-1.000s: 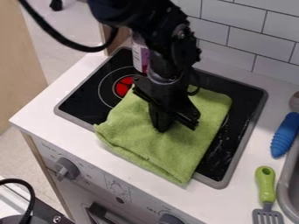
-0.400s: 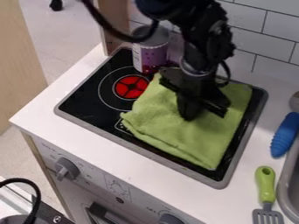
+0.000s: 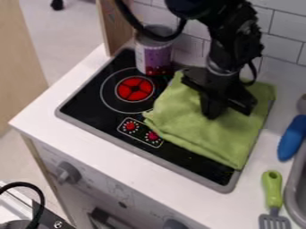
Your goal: Put the green cloth in the right side of the burner
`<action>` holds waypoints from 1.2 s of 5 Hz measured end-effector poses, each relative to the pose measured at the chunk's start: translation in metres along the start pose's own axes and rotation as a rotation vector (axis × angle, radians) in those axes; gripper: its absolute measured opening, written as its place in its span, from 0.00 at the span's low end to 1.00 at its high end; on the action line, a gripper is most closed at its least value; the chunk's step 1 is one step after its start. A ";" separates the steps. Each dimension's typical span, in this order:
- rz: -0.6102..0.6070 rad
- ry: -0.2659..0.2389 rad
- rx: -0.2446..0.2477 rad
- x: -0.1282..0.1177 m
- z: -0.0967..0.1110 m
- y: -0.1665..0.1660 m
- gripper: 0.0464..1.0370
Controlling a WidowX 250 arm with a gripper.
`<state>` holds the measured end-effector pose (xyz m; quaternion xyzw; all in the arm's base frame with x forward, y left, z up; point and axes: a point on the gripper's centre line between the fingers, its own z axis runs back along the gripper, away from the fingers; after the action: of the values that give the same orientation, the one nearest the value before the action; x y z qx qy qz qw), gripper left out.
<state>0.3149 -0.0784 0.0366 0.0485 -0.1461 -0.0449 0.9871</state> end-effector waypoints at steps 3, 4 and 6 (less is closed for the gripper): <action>0.035 -0.095 0.014 0.024 -0.002 -0.005 0.01; 0.033 -0.131 0.015 0.019 0.004 -0.001 0.01; 0.060 -0.278 0.054 0.026 0.041 0.013 0.17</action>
<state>0.3290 -0.0719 0.0844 0.0639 -0.2838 -0.0177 0.9566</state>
